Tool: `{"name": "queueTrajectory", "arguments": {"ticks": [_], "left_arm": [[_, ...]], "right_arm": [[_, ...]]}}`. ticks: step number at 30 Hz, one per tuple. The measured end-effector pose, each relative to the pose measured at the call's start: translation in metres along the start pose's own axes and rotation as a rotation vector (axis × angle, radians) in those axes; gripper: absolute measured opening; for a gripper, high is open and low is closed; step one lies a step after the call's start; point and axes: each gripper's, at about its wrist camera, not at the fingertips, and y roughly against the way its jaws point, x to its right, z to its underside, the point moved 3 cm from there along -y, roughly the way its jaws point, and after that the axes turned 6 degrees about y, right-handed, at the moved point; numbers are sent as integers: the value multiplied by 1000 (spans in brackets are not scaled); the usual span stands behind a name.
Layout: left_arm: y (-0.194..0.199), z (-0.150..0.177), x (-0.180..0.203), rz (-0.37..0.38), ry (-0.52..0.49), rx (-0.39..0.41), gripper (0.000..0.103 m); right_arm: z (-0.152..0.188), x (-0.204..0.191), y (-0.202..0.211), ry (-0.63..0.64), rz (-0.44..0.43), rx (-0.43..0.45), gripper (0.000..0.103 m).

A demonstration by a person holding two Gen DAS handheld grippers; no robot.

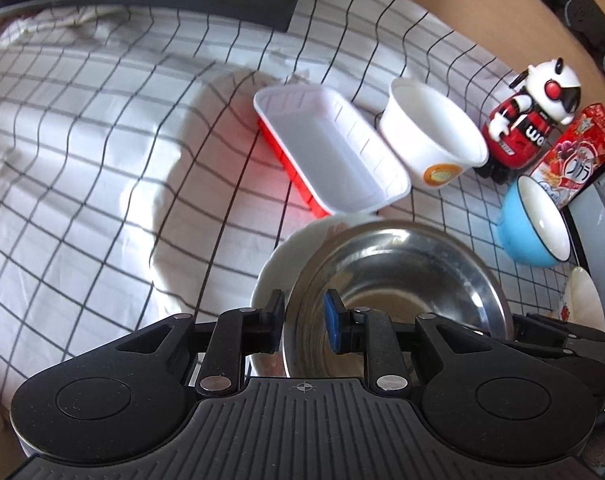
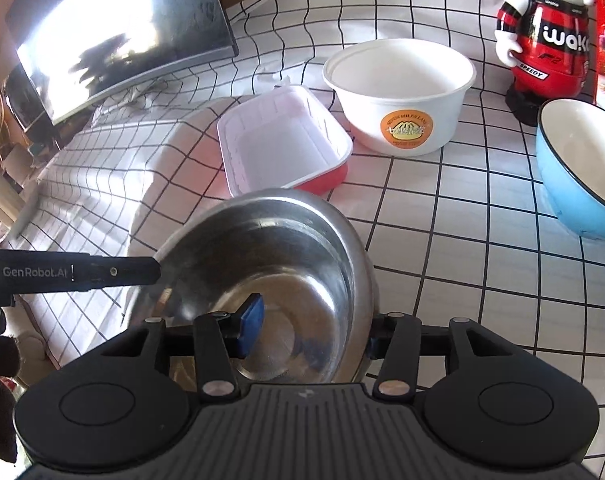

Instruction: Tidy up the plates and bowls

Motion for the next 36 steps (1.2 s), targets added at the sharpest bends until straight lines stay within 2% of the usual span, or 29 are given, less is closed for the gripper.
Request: {"name": "queueTrajectory", "arguments": {"ticks": [2,4,5,6,9,15,20,27,36], "left_arm": [[3,-2,3,-1,-8,16,24],[7,-3,6,-1,-12,34,24],[9,-4,7,0,-15,43,24],[11,-4,8,1,-18,51,24],[14,-6,7,-2,-6,69,24],[18,-3,4,-11,15,79,24],[28,-2,12,12,9,113,24],[31,5,47,73,-57,118,24],[11,27,120,167,-196,42,24]], "right_arm": [[0,-1,4,3,0,17,51],[-1,-2,12,13,18,56,61],[-2,-2,17,22,31,85,70],[-3,-3,20,31,35,105,73],[-4,-3,27,45,42,131,73],[4,4,30,28,59,118,73],[13,14,40,10,92,135,73],[25,48,71,-22,261,229,81],[57,123,120,-158,469,269,85]]}}
